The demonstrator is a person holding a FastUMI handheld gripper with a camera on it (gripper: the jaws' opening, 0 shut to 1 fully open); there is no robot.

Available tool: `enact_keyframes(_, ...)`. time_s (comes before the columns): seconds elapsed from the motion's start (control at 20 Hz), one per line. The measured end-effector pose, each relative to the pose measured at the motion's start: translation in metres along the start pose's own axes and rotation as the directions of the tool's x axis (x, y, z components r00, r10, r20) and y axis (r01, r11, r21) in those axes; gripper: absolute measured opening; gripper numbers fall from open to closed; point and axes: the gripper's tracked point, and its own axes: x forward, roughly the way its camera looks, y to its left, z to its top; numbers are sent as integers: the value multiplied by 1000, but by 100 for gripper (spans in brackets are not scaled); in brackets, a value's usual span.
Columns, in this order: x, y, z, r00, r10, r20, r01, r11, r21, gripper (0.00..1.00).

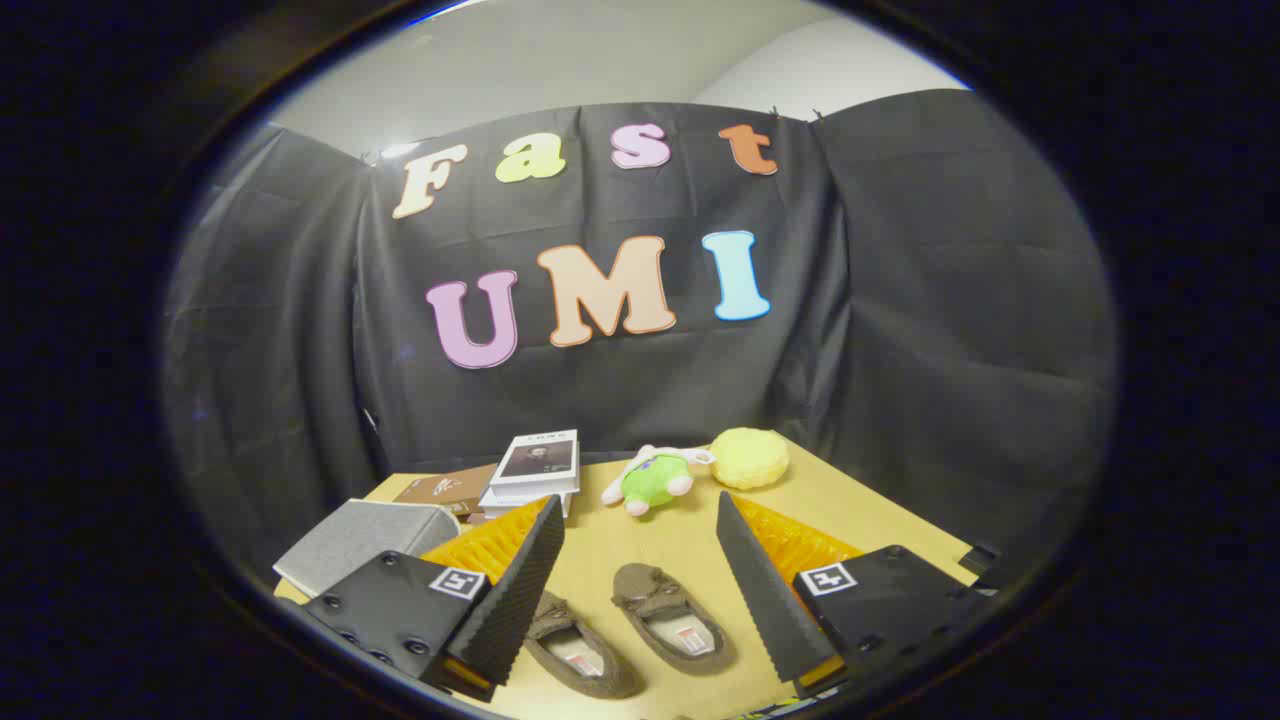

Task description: Open the storage box then place both shoes into the box .Put the left shoe in first, then the right shoe, with the right side of both shoes facing outward in a uniform manner.

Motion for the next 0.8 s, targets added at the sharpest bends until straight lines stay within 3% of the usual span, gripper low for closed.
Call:
enact_keyframes(0.5,6,6,-6,999,36,-39,-35,999,24,98)
enact_keyframes(0.8,14,36,-26,981,146,-127,-134,986,97,98)
